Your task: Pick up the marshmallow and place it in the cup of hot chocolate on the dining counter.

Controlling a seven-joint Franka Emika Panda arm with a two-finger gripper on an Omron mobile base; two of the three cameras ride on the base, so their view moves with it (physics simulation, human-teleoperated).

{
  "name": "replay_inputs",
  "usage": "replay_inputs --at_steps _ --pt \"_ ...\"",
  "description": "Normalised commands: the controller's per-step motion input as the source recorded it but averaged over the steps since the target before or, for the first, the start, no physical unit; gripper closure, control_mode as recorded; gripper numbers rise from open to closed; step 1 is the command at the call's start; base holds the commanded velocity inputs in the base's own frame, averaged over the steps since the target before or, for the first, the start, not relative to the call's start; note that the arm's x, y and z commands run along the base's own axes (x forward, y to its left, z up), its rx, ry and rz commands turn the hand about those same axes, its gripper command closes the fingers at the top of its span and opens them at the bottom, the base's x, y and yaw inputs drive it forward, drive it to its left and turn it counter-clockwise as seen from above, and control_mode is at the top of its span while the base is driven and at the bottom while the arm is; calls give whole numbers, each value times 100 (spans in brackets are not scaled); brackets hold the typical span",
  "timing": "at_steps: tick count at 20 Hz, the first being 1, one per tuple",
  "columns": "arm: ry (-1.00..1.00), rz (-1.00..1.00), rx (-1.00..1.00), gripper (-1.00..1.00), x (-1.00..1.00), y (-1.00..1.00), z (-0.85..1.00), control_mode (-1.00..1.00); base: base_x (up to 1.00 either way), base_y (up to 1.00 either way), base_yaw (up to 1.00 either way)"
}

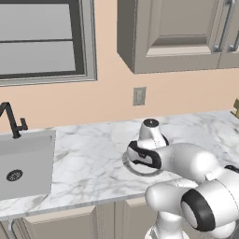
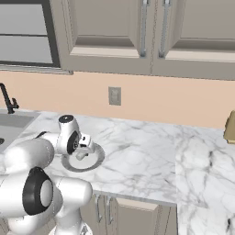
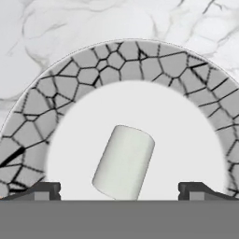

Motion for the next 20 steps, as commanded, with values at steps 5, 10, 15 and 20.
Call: replay_inputs --at_steps 5,10,15,20 --pt "0 0 0 -100 8 0 -30 -100 0 0 0" --pt "0 0 0 100 16 0 -19 -100 0 0 0" --pt "0 0 0 100 -2 0 -22 -100 0 0 0" --pt "0 0 0 100 0 0 -2 -100 0 0 0"
